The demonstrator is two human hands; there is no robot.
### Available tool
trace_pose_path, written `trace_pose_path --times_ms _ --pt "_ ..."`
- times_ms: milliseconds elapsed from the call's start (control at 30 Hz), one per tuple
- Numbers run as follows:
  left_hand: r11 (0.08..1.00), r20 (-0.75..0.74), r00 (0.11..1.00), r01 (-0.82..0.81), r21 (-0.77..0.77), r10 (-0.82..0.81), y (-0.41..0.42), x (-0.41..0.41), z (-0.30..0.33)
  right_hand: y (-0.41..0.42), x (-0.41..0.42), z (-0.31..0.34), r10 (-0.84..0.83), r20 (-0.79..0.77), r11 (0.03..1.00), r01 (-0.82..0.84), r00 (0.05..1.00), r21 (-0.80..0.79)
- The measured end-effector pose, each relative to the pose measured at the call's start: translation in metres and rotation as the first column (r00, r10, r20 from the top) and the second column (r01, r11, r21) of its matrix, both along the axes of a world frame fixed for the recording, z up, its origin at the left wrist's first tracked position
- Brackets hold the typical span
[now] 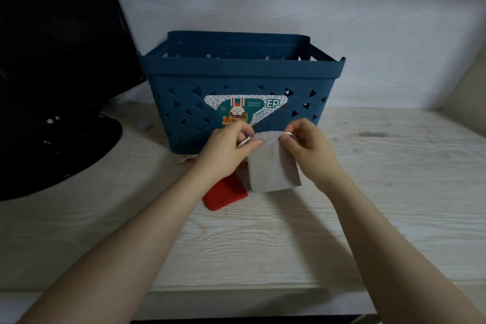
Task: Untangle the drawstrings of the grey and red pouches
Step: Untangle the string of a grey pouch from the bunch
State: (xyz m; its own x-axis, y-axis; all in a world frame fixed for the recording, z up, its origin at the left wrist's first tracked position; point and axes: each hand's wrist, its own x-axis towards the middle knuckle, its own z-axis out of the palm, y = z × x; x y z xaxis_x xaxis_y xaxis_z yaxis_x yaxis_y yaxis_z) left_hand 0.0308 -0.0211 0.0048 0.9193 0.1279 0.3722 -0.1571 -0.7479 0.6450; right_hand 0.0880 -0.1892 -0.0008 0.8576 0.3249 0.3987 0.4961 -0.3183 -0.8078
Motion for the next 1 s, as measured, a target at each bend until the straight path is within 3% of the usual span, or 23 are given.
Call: trace_pose_path --times_ms 100,167,300,433,500,567,633,700,833,867,933,1000 --pt "0.998 -0.088 0.995 -0.035 0.045 0.039 0.002 0.008 -0.009 -0.001 0.010 -0.008 -0.031 0.014 0.994 0.033 0.999 -0.107" --pt "0.999 -0.134 0.990 -0.036 -0.020 0.033 0.004 0.013 -0.012 -0.002 0.017 -0.010 -0.028 0.011 0.970 0.030 1.000 -0.239" --pt "0.974 -0.180 0.983 -0.015 -0.227 -0.027 0.007 0.020 -0.017 -0.013 0.029 -0.005 0.038 0.031 0.830 -0.014 0.999 -0.557" --pt "0.872 -0.166 0.984 -0.032 -0.488 -0.057 0.011 0.019 -0.020 -0.025 0.032 0.006 0.015 0.039 0.843 0.008 0.999 -0.538" --pt "0.778 -0.151 0.984 -0.019 -0.628 -0.097 0.014 0.017 -0.021 -0.028 0.031 0.012 -0.046 -0.068 0.858 0.005 0.997 -0.514" --pt "0.665 -0.128 0.984 -0.013 -0.747 -0.125 0.018 0.014 -0.021 -0.026 0.029 0.015 -0.042 -0.299 0.957 -0.047 0.953 -0.285" --pt "0.481 -0.100 0.987 -0.029 -0.876 -0.123 0.020 0.013 -0.019 -0.019 0.029 0.014 0.074 -0.535 0.982 0.033 0.841 0.187" --pt "0.232 -0.058 0.993 -0.034 -0.972 -0.100 0.022 0.012 -0.017 -0.007 0.030 0.012 0.237 -0.636 0.843 0.170 0.734 0.511" --pt "-0.292 0.201 0.958 0.137 -0.947 -0.203 0.027 0.009 -0.015 0.018 0.025 0.006 0.616 -0.566 0.495 0.289 0.548 0.819" --pt "-0.351 0.255 0.940 0.165 -0.922 -0.227 0.026 0.007 -0.015 0.022 0.024 0.003 0.697 -0.494 0.366 0.334 0.520 0.868" --pt "-0.368 0.297 0.913 0.184 -0.911 -0.280 0.020 0.005 -0.015 0.027 0.023 -0.003 0.773 -0.356 0.146 0.399 0.525 0.905" --pt "-0.355 0.300 0.906 0.187 -0.916 -0.298 0.016 0.006 -0.015 0.030 0.025 -0.009 0.757 -0.345 0.109 0.415 0.554 0.903"
